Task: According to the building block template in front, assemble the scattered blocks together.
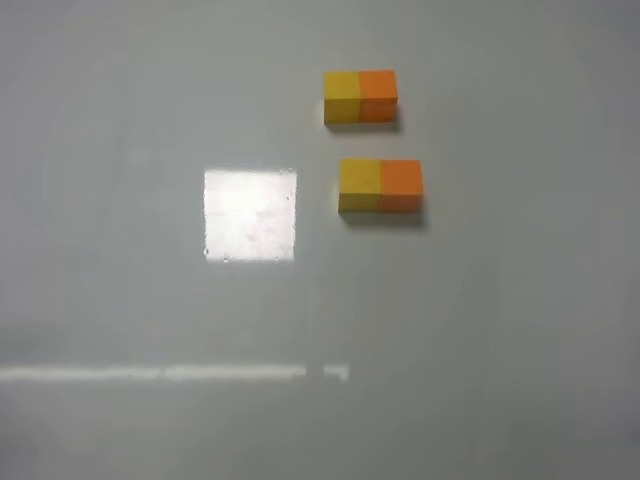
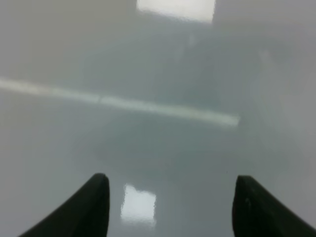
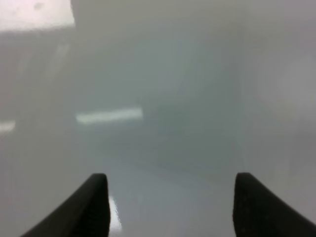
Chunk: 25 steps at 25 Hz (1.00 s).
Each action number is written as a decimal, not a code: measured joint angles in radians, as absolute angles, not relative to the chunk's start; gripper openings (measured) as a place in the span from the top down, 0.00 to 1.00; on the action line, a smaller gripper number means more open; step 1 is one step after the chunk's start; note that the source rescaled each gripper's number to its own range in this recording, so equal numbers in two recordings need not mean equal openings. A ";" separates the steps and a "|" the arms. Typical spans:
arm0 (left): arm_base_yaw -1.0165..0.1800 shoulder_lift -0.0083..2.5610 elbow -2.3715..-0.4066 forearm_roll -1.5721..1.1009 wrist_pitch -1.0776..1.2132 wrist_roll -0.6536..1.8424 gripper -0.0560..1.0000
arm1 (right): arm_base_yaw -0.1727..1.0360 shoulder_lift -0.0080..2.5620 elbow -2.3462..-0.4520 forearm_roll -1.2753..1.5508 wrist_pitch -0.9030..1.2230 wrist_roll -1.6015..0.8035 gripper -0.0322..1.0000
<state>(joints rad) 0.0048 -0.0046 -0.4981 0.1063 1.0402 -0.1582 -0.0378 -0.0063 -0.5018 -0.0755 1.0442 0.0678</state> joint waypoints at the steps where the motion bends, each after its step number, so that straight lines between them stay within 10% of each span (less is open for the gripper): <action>1: 0.005 -0.005 -0.498 0.106 1.040 -0.158 0.60 | -0.038 -0.006 -0.502 -0.075 1.044 0.068 0.55; 25: 0.005 -0.005 -0.498 0.106 1.040 -0.154 0.60 | -0.038 -0.006 -0.502 -0.075 1.044 0.064 0.55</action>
